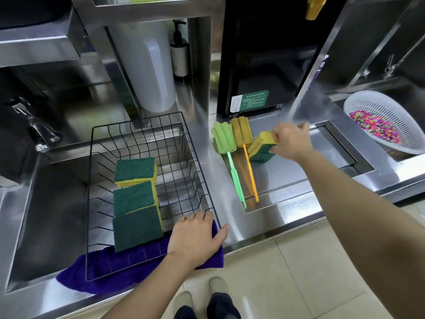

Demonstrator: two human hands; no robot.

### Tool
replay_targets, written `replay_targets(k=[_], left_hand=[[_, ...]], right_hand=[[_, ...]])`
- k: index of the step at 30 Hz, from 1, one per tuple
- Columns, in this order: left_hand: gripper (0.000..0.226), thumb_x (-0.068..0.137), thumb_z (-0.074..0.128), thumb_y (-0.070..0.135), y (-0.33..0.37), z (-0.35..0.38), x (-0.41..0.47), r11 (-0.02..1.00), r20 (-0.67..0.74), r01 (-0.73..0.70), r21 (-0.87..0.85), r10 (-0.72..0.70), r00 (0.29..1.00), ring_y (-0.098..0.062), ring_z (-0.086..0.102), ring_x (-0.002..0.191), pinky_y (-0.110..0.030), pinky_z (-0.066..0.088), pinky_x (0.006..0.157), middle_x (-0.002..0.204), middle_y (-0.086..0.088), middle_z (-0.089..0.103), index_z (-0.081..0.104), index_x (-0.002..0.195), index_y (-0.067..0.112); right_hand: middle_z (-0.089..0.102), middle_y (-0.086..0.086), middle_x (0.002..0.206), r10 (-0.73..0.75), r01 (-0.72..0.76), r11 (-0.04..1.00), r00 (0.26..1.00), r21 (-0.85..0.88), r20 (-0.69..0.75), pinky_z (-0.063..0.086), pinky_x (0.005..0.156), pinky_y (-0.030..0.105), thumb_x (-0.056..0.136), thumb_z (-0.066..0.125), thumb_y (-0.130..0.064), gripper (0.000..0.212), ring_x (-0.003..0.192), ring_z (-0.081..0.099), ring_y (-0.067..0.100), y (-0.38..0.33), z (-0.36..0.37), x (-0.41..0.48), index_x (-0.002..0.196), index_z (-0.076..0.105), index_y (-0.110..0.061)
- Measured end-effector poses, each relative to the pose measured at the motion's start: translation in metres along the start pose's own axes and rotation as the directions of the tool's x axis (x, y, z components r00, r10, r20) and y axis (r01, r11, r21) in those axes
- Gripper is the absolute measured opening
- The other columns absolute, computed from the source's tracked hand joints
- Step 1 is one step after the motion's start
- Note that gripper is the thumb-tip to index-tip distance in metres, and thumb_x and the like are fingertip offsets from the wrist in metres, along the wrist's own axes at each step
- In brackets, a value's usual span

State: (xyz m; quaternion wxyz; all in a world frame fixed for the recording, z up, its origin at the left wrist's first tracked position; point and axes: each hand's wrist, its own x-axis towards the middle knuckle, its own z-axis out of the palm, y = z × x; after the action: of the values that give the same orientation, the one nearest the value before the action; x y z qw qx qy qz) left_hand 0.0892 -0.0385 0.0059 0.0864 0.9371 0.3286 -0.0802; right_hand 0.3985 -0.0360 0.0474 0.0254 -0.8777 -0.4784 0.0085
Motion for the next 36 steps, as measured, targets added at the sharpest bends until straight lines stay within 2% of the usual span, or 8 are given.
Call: replay_targets(k=[4,6,9,13,16,23,30,36], left_hand=[[0.054,0.091,0.021,0.064,0.0,0.0,0.0,1.0,-0.03,0.007,-0.025,-0.008,1.0,-0.014,0.057,0.097,-0.03,0.042,0.086,0.107,0.005,0.062,0.053,0.107,0.023],[0.056,0.09,0.021,0.065,0.0,0.0,0.0,0.999,-0.044,0.013,-0.036,-0.015,0.999,-0.013,0.057,0.096,-0.029,0.042,0.085,0.106,0.006,0.063,0.054,0.105,0.023],[0.054,0.091,0.022,0.064,-0.004,-0.001,-0.005,0.999,-0.079,0.042,-0.027,-0.044,0.996,-0.014,0.056,0.1,-0.029,0.039,0.087,0.109,0.006,0.063,0.054,0.109,0.024],[0.052,0.093,0.024,0.06,-0.02,-0.002,-0.015,0.995,-0.114,0.096,0.005,-0.095,0.989,-0.017,0.052,0.105,-0.031,0.035,0.091,0.111,0.003,0.062,0.054,0.109,0.021],[0.053,0.093,0.026,0.06,-0.035,-0.002,-0.024,0.99,-0.165,0.143,0.011,-0.139,0.976,-0.02,0.054,0.101,-0.033,0.037,0.088,0.105,0.0,0.064,0.057,0.102,0.018],[0.046,0.085,0.04,0.052,-0.06,0.009,-0.036,0.99,-0.347,0.134,-0.038,-0.139,0.928,-0.023,0.056,0.067,-0.033,0.047,0.063,0.069,-0.002,0.059,0.063,0.072,0.014],[0.05,0.086,0.037,0.052,-0.064,0.016,-0.038,0.989,-0.348,0.126,-0.077,-0.145,0.926,-0.023,0.055,0.068,-0.035,0.048,0.063,0.07,-0.003,0.061,0.064,0.072,0.013],[0.053,0.086,0.033,0.051,-0.065,0.015,-0.037,0.988,-0.306,0.131,-0.081,-0.15,0.94,-0.023,0.056,0.071,-0.035,0.049,0.067,0.073,-0.004,0.063,0.067,0.076,0.012]], right_hand=[[0.046,0.004,0.089,0.165,-0.149,0.965,0.985,0.218,-0.057,0.032,0.082,0.038,0.076,0.068,-0.023,0.028,0.089,0.049,0.026,-0.004,-0.024,0.002,0.087,0.044,-0.013],[0.046,0.004,0.093,0.332,-0.222,0.832,0.933,0.508,-0.136,0.038,0.081,0.038,0.079,0.066,-0.024,0.035,0.084,0.044,0.025,-0.013,-0.042,0.002,0.101,0.044,-0.008],[0.048,0.005,0.094,0.451,-0.135,0.57,0.876,0.811,-0.172,0.042,0.08,0.04,0.083,0.063,-0.029,0.037,0.083,0.046,0.023,-0.037,-0.063,0.006,0.1,0.033,-0.013],[0.057,0.005,0.101,0.418,-0.085,0.297,0.907,0.951,-0.05,0.056,0.083,0.046,0.083,0.065,-0.031,0.054,0.089,0.059,0.024,-0.083,-0.067,0.018,0.122,0.033,-0.014],[0.057,0.007,0.111,0.291,-0.123,0.208,0.955,0.97,0.059,0.061,0.072,0.038,0.086,0.066,-0.025,0.057,0.088,0.063,0.022,-0.127,-0.056,0.022,0.131,0.033,-0.016],[0.049,0.002,0.119,0.053,-0.215,0.242,0.977,0.946,0.208,0.06,0.08,0.039,0.09,0.061,-0.017,0.052,0.107,0.059,0.024,-0.222,-0.016,0.02,0.135,0.034,-0.015],[0.057,0.005,0.116,-0.002,-0.251,0.372,0.963,0.894,0.271,0.049,0.096,0.04,0.089,0.062,-0.018,0.045,0.104,0.056,0.024,-0.272,0.016,0.027,0.128,0.039,-0.014],[0.062,0.013,0.121,-0.068,-0.207,0.468,0.961,0.859,0.268,0.049,0.095,0.041,0.088,0.06,-0.008,0.045,0.108,0.06,0.028,-0.291,0.039,0.034,0.125,0.037,-0.018]])
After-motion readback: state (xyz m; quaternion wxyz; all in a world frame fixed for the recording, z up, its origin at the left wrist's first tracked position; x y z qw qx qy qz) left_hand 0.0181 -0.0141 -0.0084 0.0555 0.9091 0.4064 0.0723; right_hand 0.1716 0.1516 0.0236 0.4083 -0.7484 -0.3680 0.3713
